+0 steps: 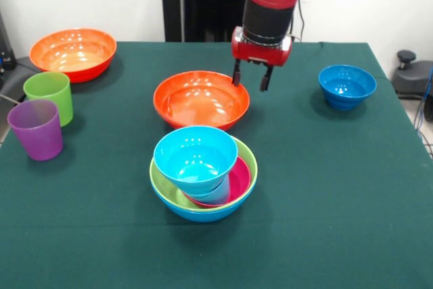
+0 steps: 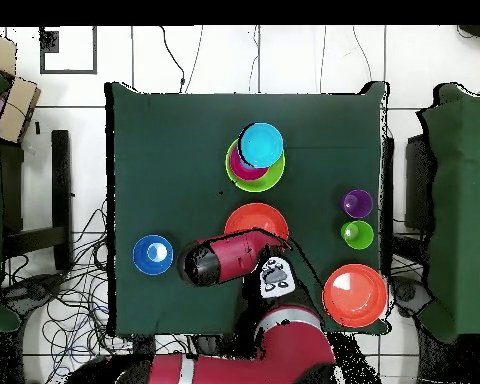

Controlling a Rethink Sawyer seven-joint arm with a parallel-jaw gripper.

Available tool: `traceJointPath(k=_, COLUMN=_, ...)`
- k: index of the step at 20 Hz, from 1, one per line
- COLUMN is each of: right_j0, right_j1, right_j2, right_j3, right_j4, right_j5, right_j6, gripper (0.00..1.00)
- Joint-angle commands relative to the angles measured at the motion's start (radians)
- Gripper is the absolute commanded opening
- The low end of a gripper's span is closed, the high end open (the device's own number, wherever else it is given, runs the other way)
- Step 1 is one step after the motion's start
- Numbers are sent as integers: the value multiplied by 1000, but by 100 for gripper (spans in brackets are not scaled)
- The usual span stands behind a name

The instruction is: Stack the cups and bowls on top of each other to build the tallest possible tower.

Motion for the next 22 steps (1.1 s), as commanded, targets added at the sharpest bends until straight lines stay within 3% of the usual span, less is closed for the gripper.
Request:
traceJointPath(k=1, right_j0=33, right_j1=145, right_j2=7, right_j3=-100, right_j4=-69, right_j5=-139, right_j6=53, gripper=100)
traceJointPath(k=11, right_j0=24, right_j1=206, right_j2=-17, right_j3=-119, right_j4=-56, right_j5=-235, right_j6=48, gripper=100)
traceJointPath(k=17, right_j0=7, right_j1=192, right_j2=-3, right_j3=-113, right_j4=-40, right_j5=-212, right_j6=42, gripper=100)
traceJointPath(k=22, right_j0=-37, right_j1=153, right_j2=42, right_j3=-111, right_j4=-20, right_j5=-136, right_j6=4, gripper=100)
